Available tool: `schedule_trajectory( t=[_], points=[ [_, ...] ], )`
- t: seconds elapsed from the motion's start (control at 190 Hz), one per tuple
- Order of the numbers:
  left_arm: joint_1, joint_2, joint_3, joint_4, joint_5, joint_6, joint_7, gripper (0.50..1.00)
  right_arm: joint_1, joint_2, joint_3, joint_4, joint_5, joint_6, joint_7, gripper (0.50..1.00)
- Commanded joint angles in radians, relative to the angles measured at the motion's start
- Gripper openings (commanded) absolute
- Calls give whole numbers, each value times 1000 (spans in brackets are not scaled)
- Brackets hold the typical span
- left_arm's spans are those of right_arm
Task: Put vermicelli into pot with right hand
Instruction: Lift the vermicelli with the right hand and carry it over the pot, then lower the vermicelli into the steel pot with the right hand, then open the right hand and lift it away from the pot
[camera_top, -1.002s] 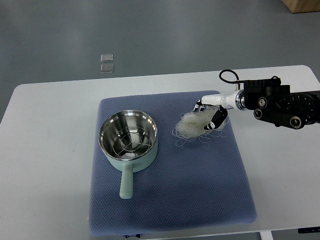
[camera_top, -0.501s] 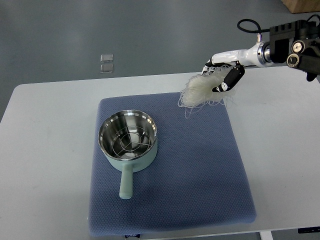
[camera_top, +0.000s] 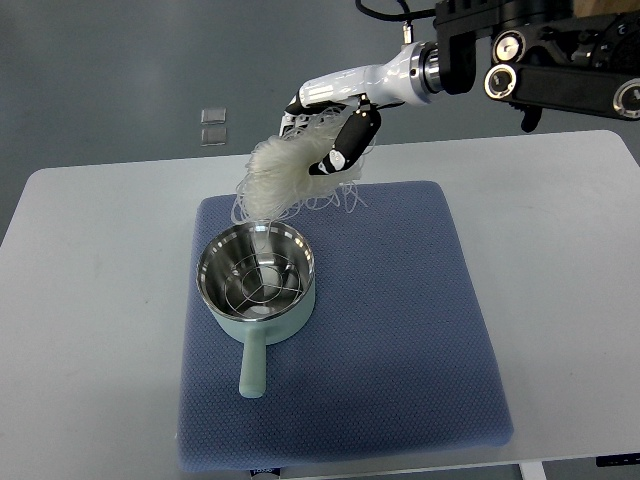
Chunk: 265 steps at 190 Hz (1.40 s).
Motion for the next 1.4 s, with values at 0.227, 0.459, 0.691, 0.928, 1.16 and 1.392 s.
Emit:
schedule_trajectory(
  t=[0.227, 0.459, 0.691, 0.928, 1.16, 1.392],
  points=[
    [0, 0, -2, 0, 0, 0, 0, 1000, -53, 243, -11, -140, 2, -21, 5, 500],
    [0, 0, 0, 0, 0, 0, 0, 1000, -103, 292, -11, -178, -7, -29, 4, 500],
    [0, 0, 0, 0, 0, 0, 0, 1000, -149, 306, -44, -210, -18, -45, 4, 500],
    [0, 0, -2, 2, 0, 0, 0, 1000, -161, 303, -63, -214, -27, -53, 4, 500],
    [0, 0, -2, 2, 0, 0, 0, 1000, -161, 286, -75, -214, -26, -35, 4, 911],
    [0, 0, 0, 3, 0, 0, 0, 1000, -152, 235, -3, -212, -6, 37, 4, 924]
  ],
)
